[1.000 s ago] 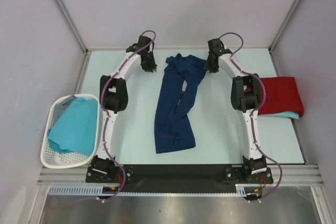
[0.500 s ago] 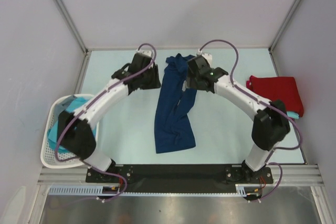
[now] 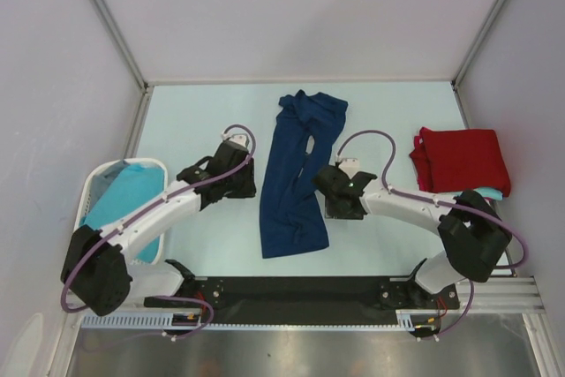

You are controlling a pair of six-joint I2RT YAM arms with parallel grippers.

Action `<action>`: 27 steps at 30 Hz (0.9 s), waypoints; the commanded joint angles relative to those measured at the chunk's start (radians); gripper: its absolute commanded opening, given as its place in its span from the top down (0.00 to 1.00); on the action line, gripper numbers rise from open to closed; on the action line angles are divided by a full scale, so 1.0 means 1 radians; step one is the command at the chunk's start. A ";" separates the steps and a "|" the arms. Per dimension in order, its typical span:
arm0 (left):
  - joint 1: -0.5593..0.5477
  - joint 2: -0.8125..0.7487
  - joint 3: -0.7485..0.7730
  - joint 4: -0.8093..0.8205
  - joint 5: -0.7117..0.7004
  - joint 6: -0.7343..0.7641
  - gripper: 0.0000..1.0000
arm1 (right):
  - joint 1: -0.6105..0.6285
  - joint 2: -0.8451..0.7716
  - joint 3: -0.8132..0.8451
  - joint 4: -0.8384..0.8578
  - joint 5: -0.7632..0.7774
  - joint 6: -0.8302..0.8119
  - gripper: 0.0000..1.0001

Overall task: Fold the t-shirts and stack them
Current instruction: Rotate the tshirt 95 degrees

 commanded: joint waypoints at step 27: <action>-0.187 0.047 -0.092 0.067 -0.021 -0.091 0.58 | 0.354 0.020 -0.083 0.028 -0.015 0.314 0.51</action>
